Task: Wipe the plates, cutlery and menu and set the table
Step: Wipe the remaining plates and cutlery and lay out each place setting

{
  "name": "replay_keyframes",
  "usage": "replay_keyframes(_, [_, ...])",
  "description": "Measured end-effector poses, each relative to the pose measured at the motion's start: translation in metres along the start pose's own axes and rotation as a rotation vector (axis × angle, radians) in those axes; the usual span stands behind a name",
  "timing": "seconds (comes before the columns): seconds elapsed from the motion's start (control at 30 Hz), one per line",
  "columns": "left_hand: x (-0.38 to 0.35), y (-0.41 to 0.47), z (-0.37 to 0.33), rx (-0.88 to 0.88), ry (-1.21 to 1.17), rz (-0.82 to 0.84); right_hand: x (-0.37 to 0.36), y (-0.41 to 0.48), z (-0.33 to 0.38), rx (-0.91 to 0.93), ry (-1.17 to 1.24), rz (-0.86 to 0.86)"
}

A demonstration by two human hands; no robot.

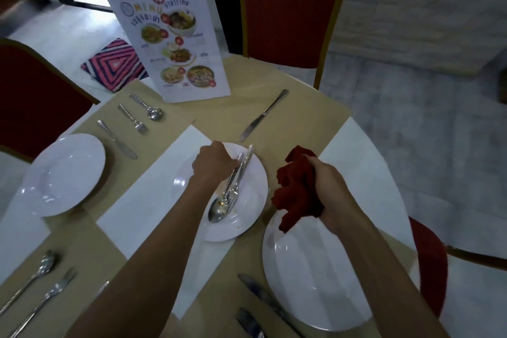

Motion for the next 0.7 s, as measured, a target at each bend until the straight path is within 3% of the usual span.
replay_keyframes(0.1, [-0.008,-0.010,0.005,-0.008,0.028,0.036,-0.007,-0.021,-0.012,-0.010,-0.013,0.034])
replay_keyframes(0.3, [-0.005,-0.016,0.010,-0.063,-0.151,0.086,-0.007,-0.059,-0.013,0.035,-0.008,0.099])
replay_keyframes(0.5, [0.027,-0.028,0.036,0.027,-0.600,0.066,-0.019,-0.093,-0.017,0.051,0.090,0.213])
replay_keyframes(0.7, [0.070,-0.064,0.054,0.167,-0.975,0.097,-0.045,-0.111,-0.049,-0.066,0.375,0.426])
Point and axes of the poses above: each hand's wrist, its own y-axis towards the middle knuckle, its own x-axis out of the back of the hand, z = x × y, the point moved 7 cm from there along y, towards the middle knuckle, and after that the axes turned 6 degrees about -x, right-handed, at the moved point
